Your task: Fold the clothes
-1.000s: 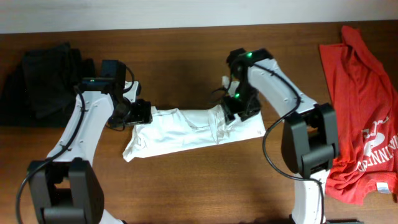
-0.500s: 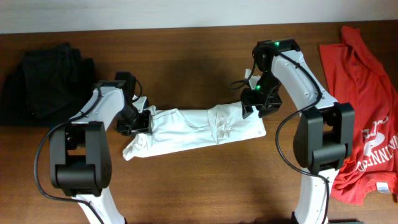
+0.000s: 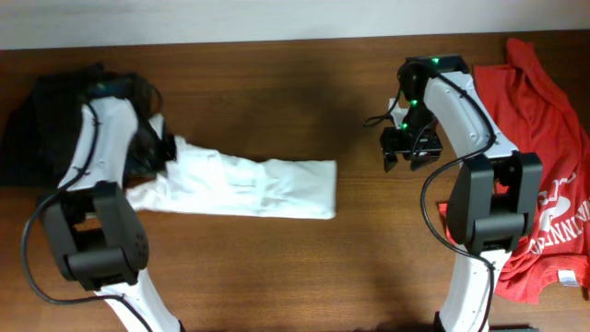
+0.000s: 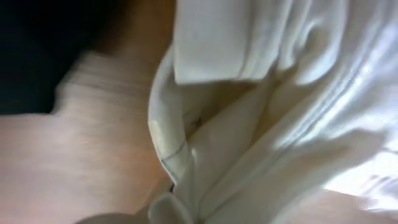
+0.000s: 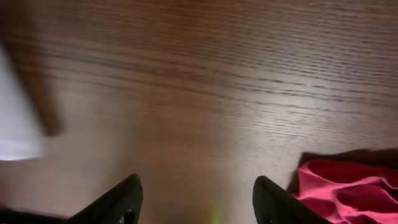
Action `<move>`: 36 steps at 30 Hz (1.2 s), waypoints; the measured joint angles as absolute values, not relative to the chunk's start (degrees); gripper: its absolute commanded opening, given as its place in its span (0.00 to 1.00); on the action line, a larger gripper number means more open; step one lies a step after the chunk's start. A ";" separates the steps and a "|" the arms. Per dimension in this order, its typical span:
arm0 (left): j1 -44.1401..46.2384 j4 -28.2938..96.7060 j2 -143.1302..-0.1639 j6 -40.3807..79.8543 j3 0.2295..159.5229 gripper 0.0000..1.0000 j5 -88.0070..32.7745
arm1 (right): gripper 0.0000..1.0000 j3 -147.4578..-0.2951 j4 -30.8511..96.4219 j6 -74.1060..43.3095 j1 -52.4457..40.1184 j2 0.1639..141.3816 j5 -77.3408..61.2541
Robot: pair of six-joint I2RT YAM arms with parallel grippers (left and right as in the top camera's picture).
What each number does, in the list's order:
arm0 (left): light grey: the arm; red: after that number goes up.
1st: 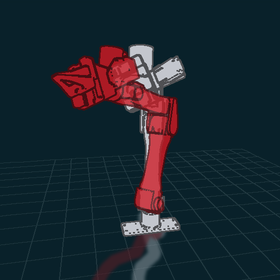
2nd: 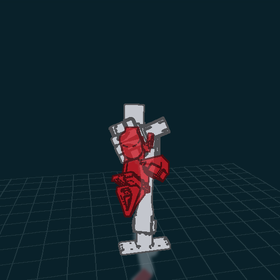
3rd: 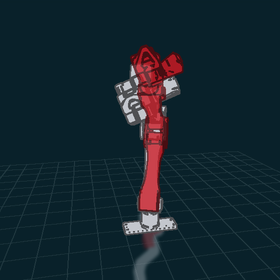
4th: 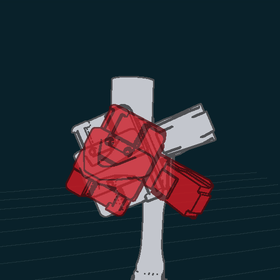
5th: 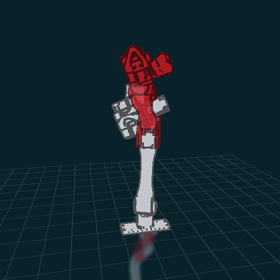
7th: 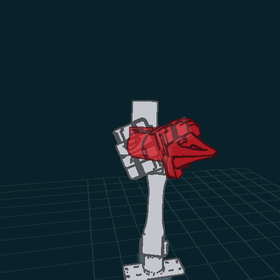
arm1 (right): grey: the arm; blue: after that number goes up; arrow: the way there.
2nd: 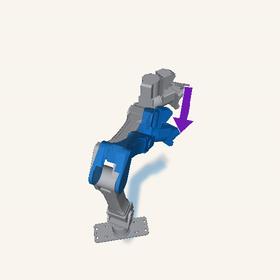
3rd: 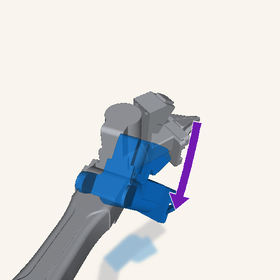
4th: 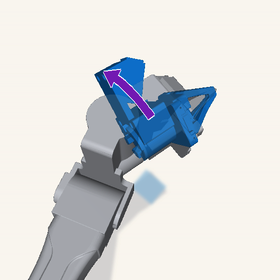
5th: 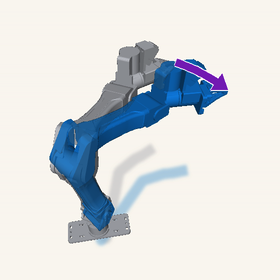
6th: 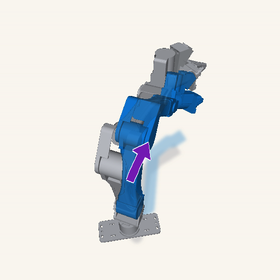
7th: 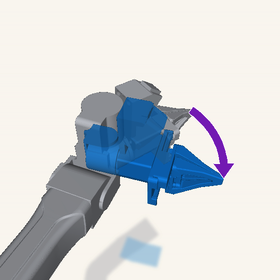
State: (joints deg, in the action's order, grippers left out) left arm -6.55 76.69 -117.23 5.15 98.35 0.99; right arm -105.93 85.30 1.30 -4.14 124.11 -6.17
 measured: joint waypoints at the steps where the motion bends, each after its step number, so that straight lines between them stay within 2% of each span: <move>1: -6.20 78.89 -117.05 5.67 102.69 0.00 1.45 | 0.61 -105.93 85.36 1.32 -4.10 124.11 -6.04; 6: 1.58 82.32 -117.01 6.61 107.04 0.01 -0.43 | 0.61 -105.95 85.34 1.28 -4.10 124.11 -5.98; 9: 9.82 80.88 -117.03 6.98 107.04 0.01 -1.72 | 0.61 -105.95 85.43 1.32 -4.10 124.11 -5.96; 15: 23.22 74.74 -117.03 9.32 105.84 0.07 -2.90 | 0.61 -105.95 85.52 1.32 -4.10 124.11 -5.80; 20: 29.28 73.30 -117.89 10.17 104.42 0.13 -3.01 | 0.61 -105.95 85.67 1.34 -4.10 124.11 -5.80; 24: 31.75 73.43 -119.81 10.70 104.27 0.27 -4.36 | 0.66 -105.95 85.71 1.30 -4.10 124.11 -5.80; 28: 32.29 75.22 -120.53 10.35 104.60 0.29 -10.94 | 0.73 -105.95 85.71 1.54 -4.10 124.11 -5.78; 30: 31.92 76.55 -120.51 10.11 106.48 0.36 -12.08 | 0.74 -105.95 85.71 1.48 -4.10 124.11 -5.78; 33: 29.23 78.04 -119.57 10.11 110.89 0.49 -10.74 | 0.74 -105.95 85.71 1.52 -4.10 124.11 -5.96; 36: 23.46 77.73 -116.44 9.91 112.90 0.52 -9.08 | 0.74 -105.95 85.71 2.13 -4.10 124.11 -8.93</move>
State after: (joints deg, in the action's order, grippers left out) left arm 23.46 77.73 -116.44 9.91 112.90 -9.08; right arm -105.95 85.71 2.13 -4.10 124.11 -8.93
